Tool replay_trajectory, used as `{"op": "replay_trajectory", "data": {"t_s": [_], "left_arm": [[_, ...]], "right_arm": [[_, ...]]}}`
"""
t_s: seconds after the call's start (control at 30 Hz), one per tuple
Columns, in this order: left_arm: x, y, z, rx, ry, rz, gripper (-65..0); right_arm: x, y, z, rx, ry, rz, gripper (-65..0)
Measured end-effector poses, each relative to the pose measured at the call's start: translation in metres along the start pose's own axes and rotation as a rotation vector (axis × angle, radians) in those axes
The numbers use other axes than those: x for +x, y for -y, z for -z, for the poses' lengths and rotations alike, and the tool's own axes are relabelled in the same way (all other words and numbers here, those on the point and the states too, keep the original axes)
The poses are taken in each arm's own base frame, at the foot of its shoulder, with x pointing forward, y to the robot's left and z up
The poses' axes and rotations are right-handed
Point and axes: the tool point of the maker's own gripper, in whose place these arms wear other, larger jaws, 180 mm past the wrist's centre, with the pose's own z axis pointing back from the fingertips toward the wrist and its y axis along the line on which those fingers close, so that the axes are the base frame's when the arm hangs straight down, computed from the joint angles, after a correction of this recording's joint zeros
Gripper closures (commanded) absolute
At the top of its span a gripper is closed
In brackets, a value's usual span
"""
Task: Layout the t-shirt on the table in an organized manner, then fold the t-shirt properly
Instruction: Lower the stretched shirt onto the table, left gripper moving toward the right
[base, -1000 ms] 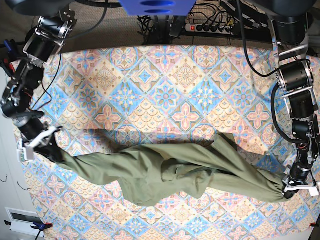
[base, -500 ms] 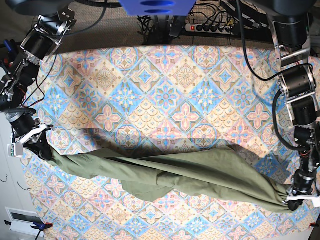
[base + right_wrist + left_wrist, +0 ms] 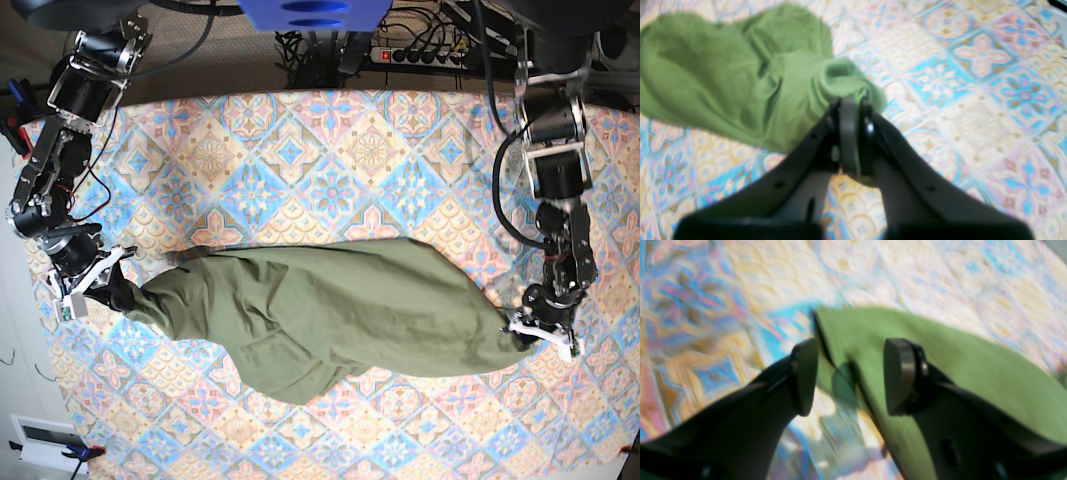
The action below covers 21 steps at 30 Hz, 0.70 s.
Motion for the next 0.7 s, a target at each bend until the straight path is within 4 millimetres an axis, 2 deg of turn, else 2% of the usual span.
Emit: {"op": "replay_trajectory", "data": {"t_s": [0.13,0.27,0.43,0.57,0.7], "left_arm": [[-0.031,0.024,-0.046,-0.103,-0.053,0.065,-31.4],[-0.074,0.031,-0.062,-0.134,-0.145,0.076,-31.4],[-0.137,0.025,-0.063,-0.104,-0.27,0.006,-31.4],[-0.138,0.041,-0.046,-0.125,-0.25,-0.07,-31.4],[-0.139,0.068,-0.031,-0.166,-0.25,-0.126,-31.4]], "right_arm": [[0.004,-0.002,-0.001,-0.002,0.006,-0.014,-0.3],[0.012,-0.008,-0.001,0.01,0.04,-0.021,-0.3],[0.01,-0.011,0.0,0.015,0.034,-0.017,-0.3],[0.01,-0.011,0.001,0.015,0.034,-0.016,-0.3],[0.011,-0.011,0.001,0.014,0.036,-0.017,-0.3]]}}
